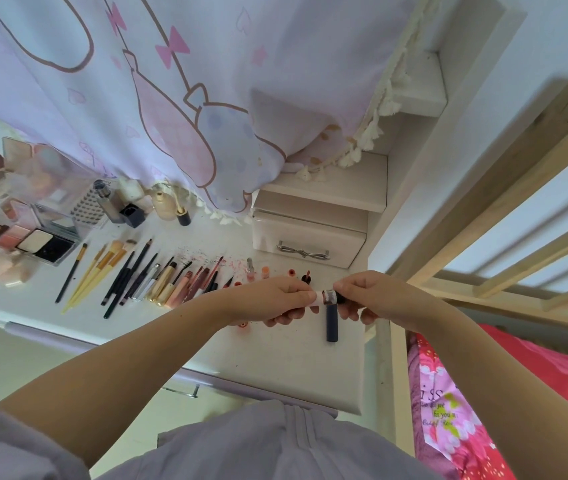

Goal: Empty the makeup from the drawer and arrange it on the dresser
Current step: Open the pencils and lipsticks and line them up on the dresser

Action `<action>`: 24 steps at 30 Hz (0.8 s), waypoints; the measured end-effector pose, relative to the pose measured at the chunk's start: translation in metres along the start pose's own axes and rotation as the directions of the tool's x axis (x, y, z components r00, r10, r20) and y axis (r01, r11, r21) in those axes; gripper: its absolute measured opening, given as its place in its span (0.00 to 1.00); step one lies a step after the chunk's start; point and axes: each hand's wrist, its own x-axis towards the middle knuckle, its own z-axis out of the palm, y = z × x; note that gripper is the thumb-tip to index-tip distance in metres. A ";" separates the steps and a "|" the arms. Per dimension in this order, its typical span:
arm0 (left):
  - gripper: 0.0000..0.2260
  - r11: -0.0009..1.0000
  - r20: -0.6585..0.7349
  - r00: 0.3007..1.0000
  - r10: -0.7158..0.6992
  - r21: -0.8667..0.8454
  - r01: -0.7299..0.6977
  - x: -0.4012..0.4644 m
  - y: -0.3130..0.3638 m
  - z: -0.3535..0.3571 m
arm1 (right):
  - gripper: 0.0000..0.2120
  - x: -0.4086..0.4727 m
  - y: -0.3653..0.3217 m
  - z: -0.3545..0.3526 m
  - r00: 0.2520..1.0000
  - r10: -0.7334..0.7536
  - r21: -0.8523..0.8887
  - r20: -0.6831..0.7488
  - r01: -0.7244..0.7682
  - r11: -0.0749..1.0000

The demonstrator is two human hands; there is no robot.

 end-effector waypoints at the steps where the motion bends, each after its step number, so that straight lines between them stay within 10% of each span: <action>1: 0.12 1.000 -0.001 1.000 -0.008 -0.002 0.008 0.000 -0.001 0.000 | 0.11 0.000 0.001 0.000 1.000 -0.020 -0.014 0.000 0.020 1.000; 24: 0.14 0.986 0.137 0.988 -0.076 -0.136 0.095 -0.002 -0.011 -0.005 | 0.08 -0.005 0.000 -0.002 0.988 -0.113 -0.168 0.107 0.130 0.977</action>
